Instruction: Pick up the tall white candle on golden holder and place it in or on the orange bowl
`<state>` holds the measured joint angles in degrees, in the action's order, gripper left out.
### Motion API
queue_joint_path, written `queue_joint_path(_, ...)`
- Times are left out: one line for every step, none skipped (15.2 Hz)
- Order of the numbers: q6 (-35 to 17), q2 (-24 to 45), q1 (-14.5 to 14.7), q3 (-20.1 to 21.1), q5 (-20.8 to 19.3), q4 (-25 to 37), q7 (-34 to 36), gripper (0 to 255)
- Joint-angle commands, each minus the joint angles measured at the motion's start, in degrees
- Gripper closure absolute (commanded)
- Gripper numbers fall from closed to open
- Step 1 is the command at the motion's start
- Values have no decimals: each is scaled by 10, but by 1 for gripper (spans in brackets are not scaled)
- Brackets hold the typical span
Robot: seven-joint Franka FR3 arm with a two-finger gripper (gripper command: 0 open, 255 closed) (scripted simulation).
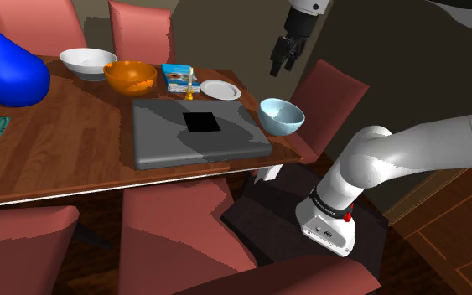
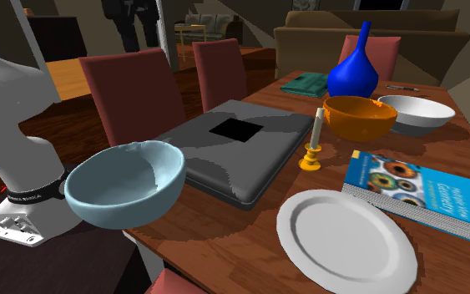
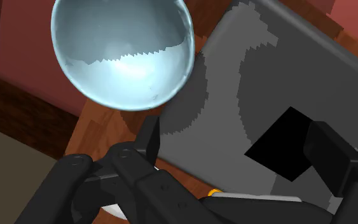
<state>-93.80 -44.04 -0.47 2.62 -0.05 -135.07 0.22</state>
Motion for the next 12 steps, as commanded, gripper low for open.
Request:
queue_joint_path(0, 0, 0, 0, 0, 0, 0, 0)
queue_joint_path(-26, 10, 2, -5, -1, -8, -10, 0)
queue_joint_path(-51, 20, 4, -9, -1, -15, -20, 0)
queue_joint_path(-77, 32, 6, -14, -2, -20, -31, 0)
queue_joint_path(-102, 45, 8, -19, -2, -25, -41, 0)
queue_joint_path(-127, 58, 10, -23, -1, -29, -51, 0)
queue_joint_path(-152, 72, 12, -28, 0, -32, -62, 0)
queue_joint_path(-177, 88, 14, -32, 1, -33, -73, 0)
queue_joint_path(-201, 103, 17, -37, 2, -34, -84, 0)
queue_joint_path(-225, 120, 20, -41, 5, -34, -95, 0)
queue_joint_path(-248, 137, 23, -46, 7, -33, -106, 0)
queue_joint_path(-271, 155, 26, -50, 11, -30, -118, 0)
